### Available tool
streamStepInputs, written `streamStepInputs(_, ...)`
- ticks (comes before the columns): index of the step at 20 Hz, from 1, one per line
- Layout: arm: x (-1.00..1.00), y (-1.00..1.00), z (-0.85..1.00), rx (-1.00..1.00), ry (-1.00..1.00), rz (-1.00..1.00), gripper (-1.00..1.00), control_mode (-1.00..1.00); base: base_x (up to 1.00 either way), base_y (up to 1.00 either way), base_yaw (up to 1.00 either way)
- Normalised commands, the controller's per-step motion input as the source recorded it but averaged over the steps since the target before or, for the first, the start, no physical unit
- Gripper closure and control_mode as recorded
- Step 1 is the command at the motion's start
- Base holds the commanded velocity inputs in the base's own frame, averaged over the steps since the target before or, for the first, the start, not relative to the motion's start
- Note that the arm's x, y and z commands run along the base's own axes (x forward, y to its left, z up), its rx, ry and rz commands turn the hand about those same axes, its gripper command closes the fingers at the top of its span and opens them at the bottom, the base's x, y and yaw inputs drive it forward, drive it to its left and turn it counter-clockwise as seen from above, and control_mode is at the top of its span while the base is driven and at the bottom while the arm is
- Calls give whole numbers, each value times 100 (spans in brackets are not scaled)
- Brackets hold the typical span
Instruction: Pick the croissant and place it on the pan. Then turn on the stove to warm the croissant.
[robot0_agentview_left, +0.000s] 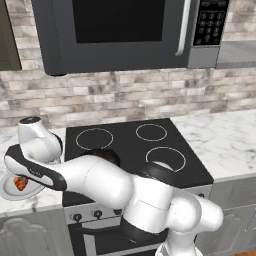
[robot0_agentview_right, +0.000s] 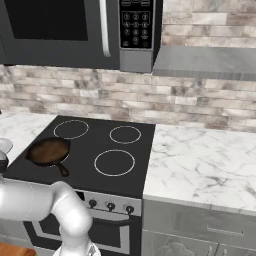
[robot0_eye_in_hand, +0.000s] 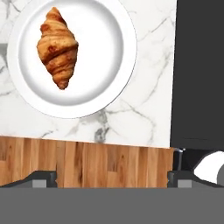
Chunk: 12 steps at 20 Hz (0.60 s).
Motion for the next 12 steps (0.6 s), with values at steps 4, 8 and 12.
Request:
streamStepInputs(4,0,12,-11,0,0,-1,-100,-100,0,0,0)
streamStepInputs(8,0,1,-15,0,0,-2,-100,-100,0,0,0)
streamStepInputs(12,0,0,-20,0,0,-4,-100,-100,0,0,0)
